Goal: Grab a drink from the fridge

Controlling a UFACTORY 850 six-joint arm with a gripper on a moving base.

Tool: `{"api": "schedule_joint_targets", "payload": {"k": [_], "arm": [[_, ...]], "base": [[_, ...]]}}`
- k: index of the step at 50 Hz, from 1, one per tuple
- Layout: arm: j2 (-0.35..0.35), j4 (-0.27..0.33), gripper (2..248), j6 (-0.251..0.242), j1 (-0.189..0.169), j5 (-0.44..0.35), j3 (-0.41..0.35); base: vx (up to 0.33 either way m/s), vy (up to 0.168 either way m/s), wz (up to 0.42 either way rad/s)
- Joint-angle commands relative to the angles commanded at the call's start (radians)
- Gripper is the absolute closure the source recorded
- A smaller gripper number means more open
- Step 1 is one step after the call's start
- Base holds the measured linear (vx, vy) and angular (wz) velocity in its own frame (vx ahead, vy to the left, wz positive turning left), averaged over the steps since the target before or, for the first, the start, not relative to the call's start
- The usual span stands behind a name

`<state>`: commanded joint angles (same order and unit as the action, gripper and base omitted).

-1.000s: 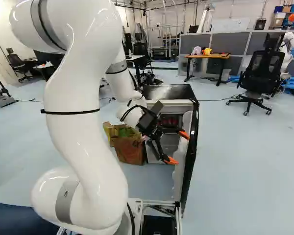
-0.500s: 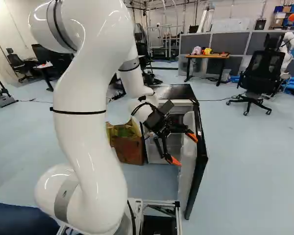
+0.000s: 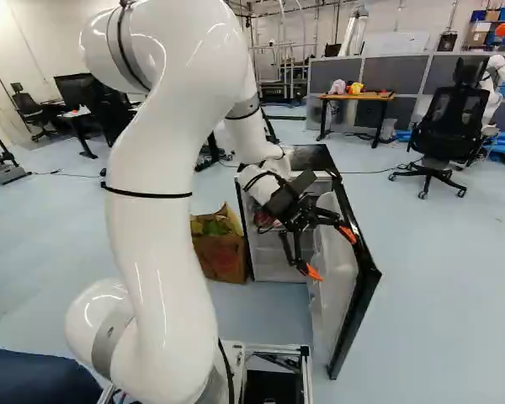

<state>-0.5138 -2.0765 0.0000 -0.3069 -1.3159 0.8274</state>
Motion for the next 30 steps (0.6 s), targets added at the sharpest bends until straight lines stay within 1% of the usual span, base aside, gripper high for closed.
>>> {"api": "schedule_joint_targets", "payload": {"k": [17, 30], "arm": [[-0.030, 0.000, 3, 0.000, -0.063, 0.031, 0.071], [-0.053, 0.009, 3, 0.000, -0.105, 0.057, 0.123]], "base": [[0.000, 0.000, 0.000], [0.000, 0.000, 0.000]]}}
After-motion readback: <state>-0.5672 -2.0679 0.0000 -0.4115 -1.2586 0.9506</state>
